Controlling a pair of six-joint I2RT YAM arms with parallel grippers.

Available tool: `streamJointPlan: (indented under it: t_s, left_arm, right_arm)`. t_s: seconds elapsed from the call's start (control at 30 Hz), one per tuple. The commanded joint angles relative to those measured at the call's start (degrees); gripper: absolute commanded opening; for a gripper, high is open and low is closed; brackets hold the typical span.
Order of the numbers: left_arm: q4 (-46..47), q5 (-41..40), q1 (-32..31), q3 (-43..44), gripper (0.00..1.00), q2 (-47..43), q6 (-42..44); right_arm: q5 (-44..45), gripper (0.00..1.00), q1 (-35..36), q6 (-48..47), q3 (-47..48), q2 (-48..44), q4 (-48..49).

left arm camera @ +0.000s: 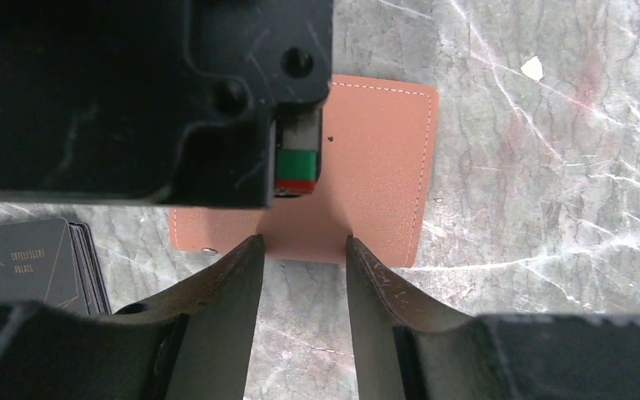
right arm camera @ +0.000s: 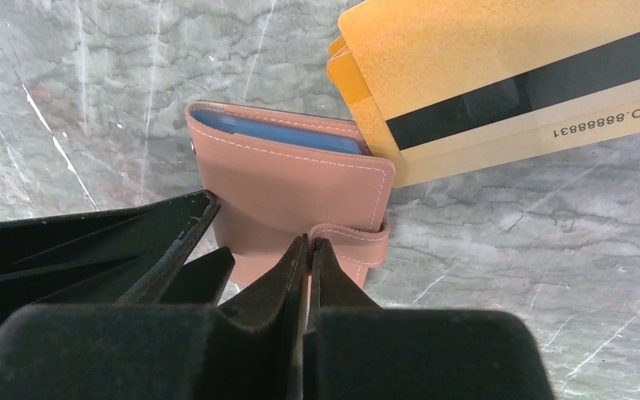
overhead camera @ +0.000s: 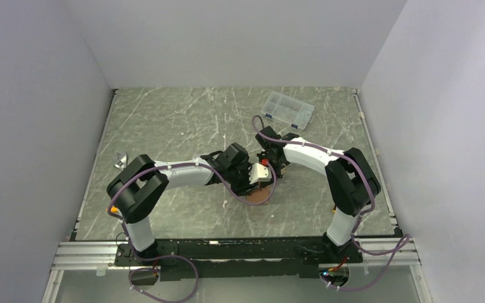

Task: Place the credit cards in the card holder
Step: Close the card holder at the center of the board.

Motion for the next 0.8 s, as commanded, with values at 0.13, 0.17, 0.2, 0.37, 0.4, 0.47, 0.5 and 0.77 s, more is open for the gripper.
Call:
streamJointPlan:
  t_s: [0.13,0.17,0.2,0.37,0.4,0.47,0.5,0.77]
  left_arm:
    - [-2.3,2.1,-0.7,0.6,0.46,0.8,0.9]
    - [-2.3,2.1,-0.6,0.6,0.46,0.8,0.8]
    - [-2.3,2.0,-0.6,0.6,0.46,0.8,0.8]
    - [-2.4,2.0,-0.6,0.6,0.45,0.7,0.9]
    - [-2.4,2.0,-0.6,0.6,0.45,0.6,0.9]
    - [-2.5,2.1,-0.6,0.7,0.45,0.6,0.9]
    - [-2.5,2.0,-0.6,0.6,0.45,0.5,0.9]
    - [-2.2,2.2,0.0,0.5,0.45,0.0,0.2]
  right_arm:
    - [0.6,0.00,1.2,-0.1,0.6,3.6,2.1]
    - [1.1,0.00,1.4,-0.3,0.6,4.1,1.6]
    - [1.6,0.00,1.8,-0.6,0.7,4.5,1.1]
    - [5.1,0.00,3.9,-1.7,2.3,7.1,-1.7]
    - [5.6,0.00,4.1,-1.7,2.4,7.5,-2.1]
    - [6.8,0.00,4.7,-1.7,2.3,8.0,-2.6]
    - [7.3,0.00,5.0,-1.7,1.9,8.0,-2.7]
    - [9.0,0.00,6.7,0.9,-3.6,6.5,-0.2]
